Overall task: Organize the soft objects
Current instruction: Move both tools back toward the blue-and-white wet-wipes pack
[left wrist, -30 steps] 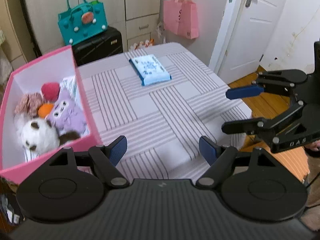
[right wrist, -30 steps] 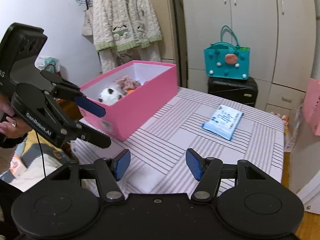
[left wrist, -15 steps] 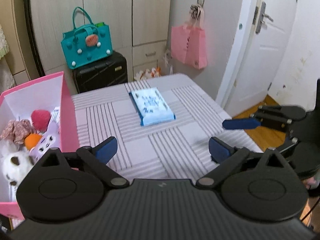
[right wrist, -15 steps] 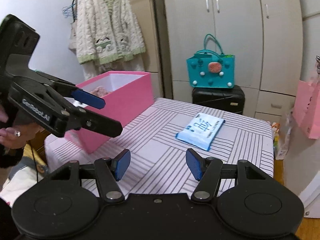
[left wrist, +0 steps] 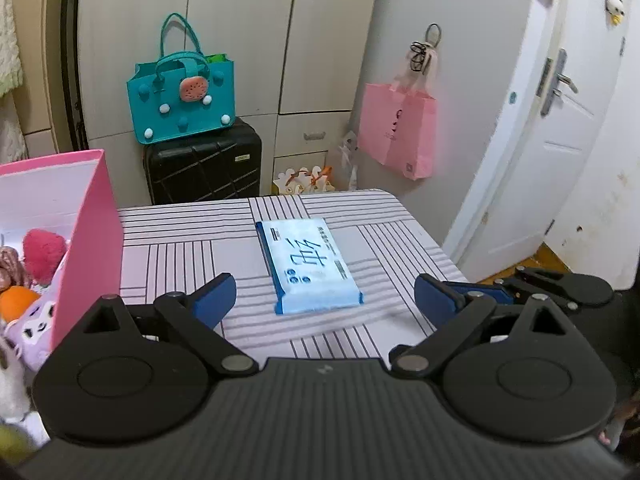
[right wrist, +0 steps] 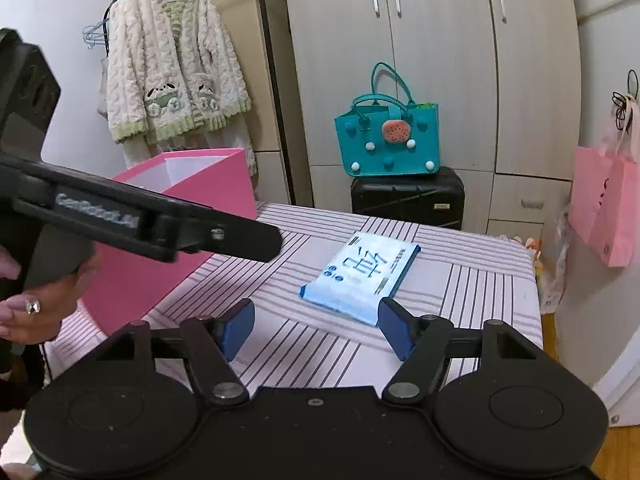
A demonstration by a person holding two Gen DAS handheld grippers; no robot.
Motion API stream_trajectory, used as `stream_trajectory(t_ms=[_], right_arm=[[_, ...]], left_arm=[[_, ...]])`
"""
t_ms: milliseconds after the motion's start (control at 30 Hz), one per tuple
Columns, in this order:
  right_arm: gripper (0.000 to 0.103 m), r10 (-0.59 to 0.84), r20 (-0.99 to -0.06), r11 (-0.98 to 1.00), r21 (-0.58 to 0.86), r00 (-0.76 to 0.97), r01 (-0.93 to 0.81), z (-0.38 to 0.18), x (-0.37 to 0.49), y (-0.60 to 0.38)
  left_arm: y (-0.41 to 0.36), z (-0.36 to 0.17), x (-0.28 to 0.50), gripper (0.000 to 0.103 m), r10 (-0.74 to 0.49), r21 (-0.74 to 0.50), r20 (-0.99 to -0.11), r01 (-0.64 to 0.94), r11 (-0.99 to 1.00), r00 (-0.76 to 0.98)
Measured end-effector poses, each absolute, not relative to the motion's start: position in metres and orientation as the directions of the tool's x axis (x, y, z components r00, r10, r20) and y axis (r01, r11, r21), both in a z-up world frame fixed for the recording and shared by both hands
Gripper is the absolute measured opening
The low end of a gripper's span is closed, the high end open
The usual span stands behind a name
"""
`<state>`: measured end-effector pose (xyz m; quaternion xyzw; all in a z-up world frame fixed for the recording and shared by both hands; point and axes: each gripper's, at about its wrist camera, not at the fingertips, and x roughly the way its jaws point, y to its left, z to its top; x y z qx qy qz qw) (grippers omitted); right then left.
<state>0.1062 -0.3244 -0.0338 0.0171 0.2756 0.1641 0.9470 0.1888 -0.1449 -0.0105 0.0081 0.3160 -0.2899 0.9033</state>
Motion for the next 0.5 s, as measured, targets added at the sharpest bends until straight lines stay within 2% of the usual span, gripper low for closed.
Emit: stream_trajectory(t_ms=[233, 400, 467, 500], right_arm=[[0.074, 0.304, -0.565, 0.953, 0.161, 0.767, -0.258, -0.054, 0.153, -0.332], [0.074, 0.318, -0.596, 0.948, 0.209, 0.738, -0.240, -0.068, 0.179, -0.342], [0.074, 0.316, -0.604, 0.949, 0.197, 0.732, -0.246, -0.074, 0.186, -0.341], [0.075, 0.308, -0.607, 0.951, 0.187, 0.732, -0.245, -0.076, 0.188, -0.341]], left_arm=[[-0.162, -0.032, 0.224, 0.096, -0.507, -0.201, -0.598, 0.496, 0.844, 0.621], [-0.165, -0.044, 0.244, 0.093, -0.558, -0.295, -0.619, 0.495, 0.817, 0.553], [-0.170, -0.047, 0.248, 0.091, -0.546, -0.275, -0.627, 0.497, 0.823, 0.556], [-0.173, -0.049, 0.250, 0.086, -0.532, -0.259, -0.630, 0.493, 0.831, 0.566]])
